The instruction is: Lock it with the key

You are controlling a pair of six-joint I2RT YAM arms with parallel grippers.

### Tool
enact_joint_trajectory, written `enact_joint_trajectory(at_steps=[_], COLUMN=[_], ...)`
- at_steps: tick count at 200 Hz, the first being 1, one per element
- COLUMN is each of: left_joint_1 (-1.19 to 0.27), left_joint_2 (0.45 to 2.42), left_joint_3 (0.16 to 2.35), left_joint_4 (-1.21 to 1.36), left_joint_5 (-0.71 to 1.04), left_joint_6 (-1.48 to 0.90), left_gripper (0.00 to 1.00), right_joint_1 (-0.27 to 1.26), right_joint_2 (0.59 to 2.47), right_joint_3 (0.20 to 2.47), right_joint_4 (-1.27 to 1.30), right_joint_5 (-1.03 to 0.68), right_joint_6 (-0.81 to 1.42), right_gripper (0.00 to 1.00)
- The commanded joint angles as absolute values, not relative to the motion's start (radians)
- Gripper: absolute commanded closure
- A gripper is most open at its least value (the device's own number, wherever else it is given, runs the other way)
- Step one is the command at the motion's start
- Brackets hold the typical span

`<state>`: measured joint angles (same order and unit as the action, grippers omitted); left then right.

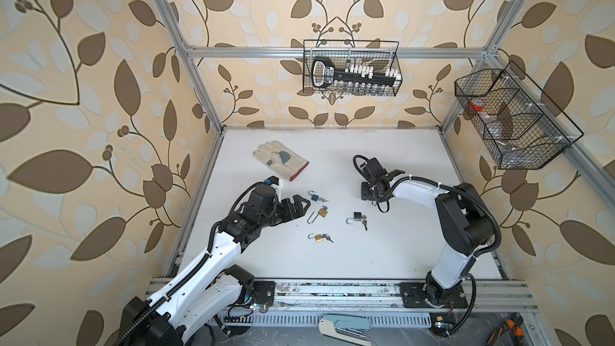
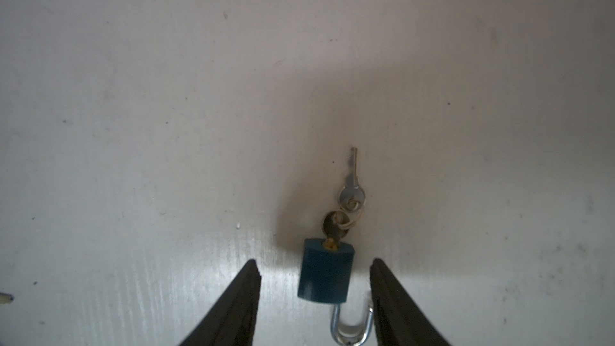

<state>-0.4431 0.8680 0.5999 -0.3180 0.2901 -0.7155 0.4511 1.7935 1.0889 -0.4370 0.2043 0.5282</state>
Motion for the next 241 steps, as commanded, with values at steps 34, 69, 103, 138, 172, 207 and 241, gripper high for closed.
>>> enact_joint_trajectory(at_steps=[34, 69, 103, 138, 172, 207, 241], left_joint_1=[-0.428, -0.428, -0.428, -0.428, -0.428, -0.428, -0.428], left_joint_2=[0.869, 0.872, 0.871, 0.877, 0.865, 0.865, 0.864], left_joint_3=[0.630, 0.630, 0.640, 0.650, 0.671, 0.703, 0.774], left_joint_4=[-0.311, -0.313, -0.322, -0.330, -0.357, -0.390, -0.441], left_joint_5=[0.318, 0.318, 0.318, 0.318, 0.311, 0.303, 0.278], left_joint_6=[-0.698, -0.702, -0.701, -0.699, -0.690, -0.677, -0.644], left_gripper=[0.01, 0.01, 0.01, 0.01, 0.01, 0.01, 0.01], right_joint_1=[0.428, 0.423, 0.423, 0.423, 0.423, 0.422, 0.422], right_joint_2=[1.830, 1.845, 1.841, 1.825, 1.792, 1.736, 1.575], right_joint_3=[1.082, 1.080, 1.063, 1.038, 1.005, 0.965, 0.921], right_joint_4=[-0.407, -0.406, -0.403, -0.400, -0.399, -0.394, -0.367], right_joint_5=[0.166, 0.154, 0.147, 0.145, 0.141, 0.152, 0.165], right_joint_6=[0.537, 0.530, 0.530, 0.532, 0.542, 0.545, 0.528], right_gripper=[0.50, 0.55, 0.57, 0.62, 0.70, 0.80, 0.87])
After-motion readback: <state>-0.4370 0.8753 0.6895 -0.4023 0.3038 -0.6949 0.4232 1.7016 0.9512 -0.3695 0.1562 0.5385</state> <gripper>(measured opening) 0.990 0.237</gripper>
